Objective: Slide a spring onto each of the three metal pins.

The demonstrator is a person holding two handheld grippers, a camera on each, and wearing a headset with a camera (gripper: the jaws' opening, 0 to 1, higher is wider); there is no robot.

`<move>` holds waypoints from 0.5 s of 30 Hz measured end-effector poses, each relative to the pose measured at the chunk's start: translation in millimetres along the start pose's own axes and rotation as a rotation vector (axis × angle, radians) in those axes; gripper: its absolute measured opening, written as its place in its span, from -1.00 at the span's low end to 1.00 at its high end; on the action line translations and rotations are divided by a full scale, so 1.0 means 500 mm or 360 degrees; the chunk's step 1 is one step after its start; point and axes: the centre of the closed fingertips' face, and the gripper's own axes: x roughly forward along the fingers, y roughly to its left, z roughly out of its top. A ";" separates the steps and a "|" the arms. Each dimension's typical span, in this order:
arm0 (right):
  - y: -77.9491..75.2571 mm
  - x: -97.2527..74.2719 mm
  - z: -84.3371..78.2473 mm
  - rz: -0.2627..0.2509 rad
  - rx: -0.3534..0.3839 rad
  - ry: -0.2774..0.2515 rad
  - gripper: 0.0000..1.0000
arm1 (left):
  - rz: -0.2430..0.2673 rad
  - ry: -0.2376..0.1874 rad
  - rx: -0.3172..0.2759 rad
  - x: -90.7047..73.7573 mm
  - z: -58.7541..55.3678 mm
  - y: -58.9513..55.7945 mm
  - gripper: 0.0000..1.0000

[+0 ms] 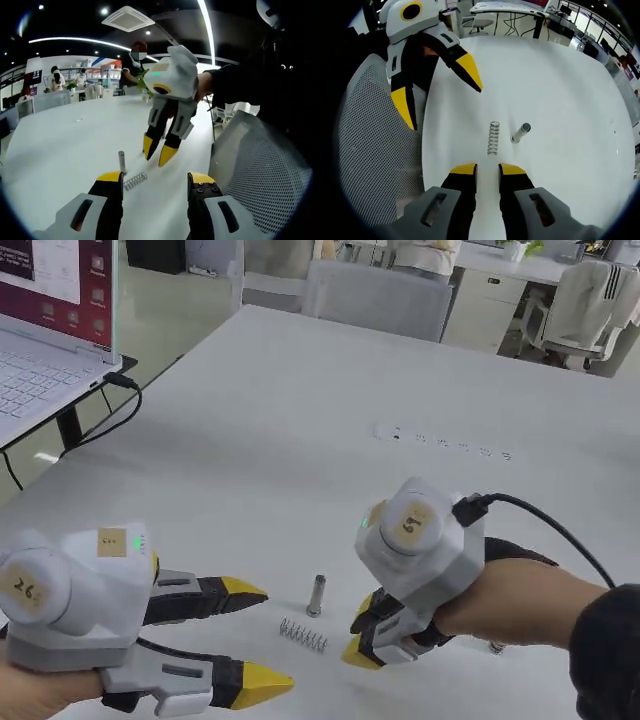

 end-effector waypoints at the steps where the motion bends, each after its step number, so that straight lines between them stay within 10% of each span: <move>1: -0.002 0.005 0.005 -0.0003 0.0000 -0.0006 -0.70 | 0.0001 -0.0001 -0.0001 0.000 0.000 0.000 -0.08; 15: -0.010 0.060 0.024 -0.0017 0.0064 -0.0040 -0.73 | 0.0012 0.0005 -0.0015 -0.005 -0.007 0.004 -0.09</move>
